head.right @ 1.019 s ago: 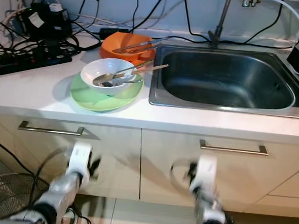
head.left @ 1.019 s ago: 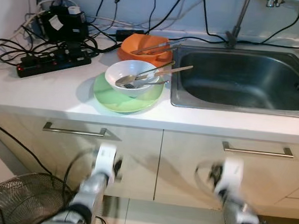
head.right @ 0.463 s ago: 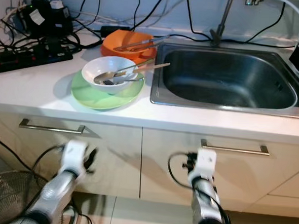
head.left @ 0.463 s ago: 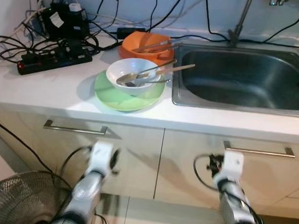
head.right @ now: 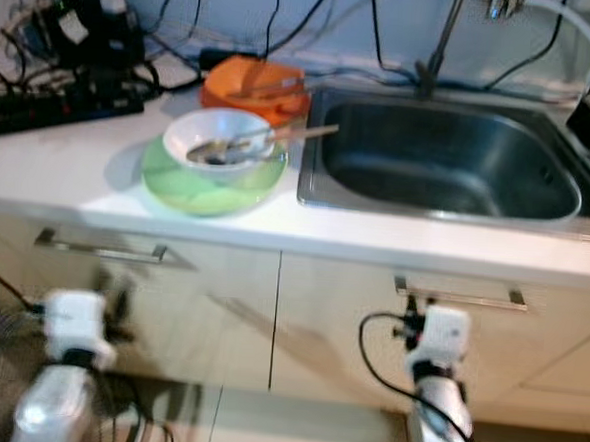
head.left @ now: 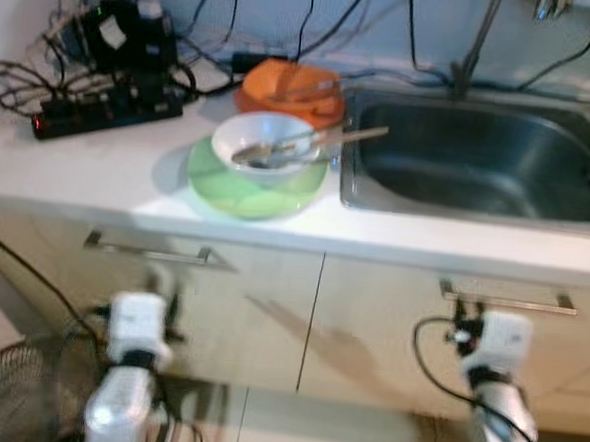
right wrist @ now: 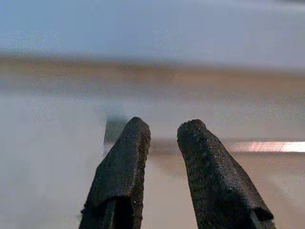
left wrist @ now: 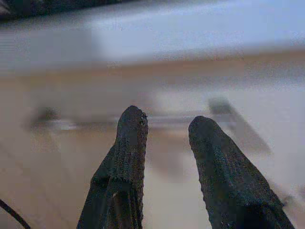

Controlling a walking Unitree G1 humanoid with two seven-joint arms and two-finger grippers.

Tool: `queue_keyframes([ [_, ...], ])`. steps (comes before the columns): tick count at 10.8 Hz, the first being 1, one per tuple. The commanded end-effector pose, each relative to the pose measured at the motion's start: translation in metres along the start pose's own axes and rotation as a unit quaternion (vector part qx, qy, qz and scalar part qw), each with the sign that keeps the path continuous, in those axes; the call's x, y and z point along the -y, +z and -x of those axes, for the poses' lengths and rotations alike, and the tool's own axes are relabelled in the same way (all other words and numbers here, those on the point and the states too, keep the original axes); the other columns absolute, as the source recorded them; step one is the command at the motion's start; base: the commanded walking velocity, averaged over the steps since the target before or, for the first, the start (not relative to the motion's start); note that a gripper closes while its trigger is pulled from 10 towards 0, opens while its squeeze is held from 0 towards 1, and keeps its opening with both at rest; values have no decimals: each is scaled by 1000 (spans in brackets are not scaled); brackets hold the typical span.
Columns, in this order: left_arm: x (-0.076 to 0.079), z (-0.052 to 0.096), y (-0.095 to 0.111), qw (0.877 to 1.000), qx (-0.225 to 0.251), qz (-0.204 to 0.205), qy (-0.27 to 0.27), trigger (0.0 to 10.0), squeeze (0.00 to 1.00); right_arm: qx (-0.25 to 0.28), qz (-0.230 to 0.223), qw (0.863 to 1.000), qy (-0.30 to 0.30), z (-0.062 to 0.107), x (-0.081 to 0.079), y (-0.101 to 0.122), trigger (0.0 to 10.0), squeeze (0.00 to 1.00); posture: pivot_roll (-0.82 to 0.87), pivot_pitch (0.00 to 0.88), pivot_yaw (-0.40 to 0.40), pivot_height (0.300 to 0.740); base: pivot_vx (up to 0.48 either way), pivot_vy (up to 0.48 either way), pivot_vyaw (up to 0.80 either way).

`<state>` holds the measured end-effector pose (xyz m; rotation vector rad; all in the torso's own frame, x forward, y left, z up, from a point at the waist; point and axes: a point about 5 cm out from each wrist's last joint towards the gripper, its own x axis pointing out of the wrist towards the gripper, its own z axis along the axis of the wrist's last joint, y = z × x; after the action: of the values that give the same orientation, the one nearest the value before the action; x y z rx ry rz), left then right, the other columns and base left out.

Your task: Kitchen organization

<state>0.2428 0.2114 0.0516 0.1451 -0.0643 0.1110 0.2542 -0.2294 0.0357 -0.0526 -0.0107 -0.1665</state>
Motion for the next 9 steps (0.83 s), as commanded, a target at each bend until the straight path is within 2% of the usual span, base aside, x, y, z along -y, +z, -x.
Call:
queue_keyframes([
  [1,-6,-1,9,1000,14,-9,12,10000,0,20,2,1000,-2,-2,1,10,10000,0,154,30,-14,740,0,0,0],
  [3,-10,-13,68,994,107,-33,19,10000,0,112,-12,994,-2,-16,-6,63,10000,0,160,29,-20,740,0,0,0],
  [4,-9,-19,85,990,133,-37,20,10000,0,140,-18,990,0,-22,-10,82,10000,0,162,28,-21,740,0,0,0],
  [5,-2,-26,108,985,164,-47,-1,10000,0,175,-23,984,5,-29,-16,109,10000,0,169,21,-20,740,0,0,0],
  [6,13,-32,130,979,190,-67,-40,10000,0,198,-33,980,10,-32,-26,130,10000,0,166,18,-18,740,0,0,0],
  [7,28,-34,145,975,205,-60,-65,10000,0,207,-37,977,29,-31,-40,140,10000,0,168,13,-14,740,0,0,0],
  [8,32,-35,149,970,214,-73,-93,10000,0,210,-51,975,43,-30,-50,144,10000,0,167,11,-13,740,0,0,0],
  [9,53,-39,161,961,225,-77,-143,10000,0,193,-73,977,62,-33,-66,144,10000,0,166,6,-11,740,0,0,0],
])
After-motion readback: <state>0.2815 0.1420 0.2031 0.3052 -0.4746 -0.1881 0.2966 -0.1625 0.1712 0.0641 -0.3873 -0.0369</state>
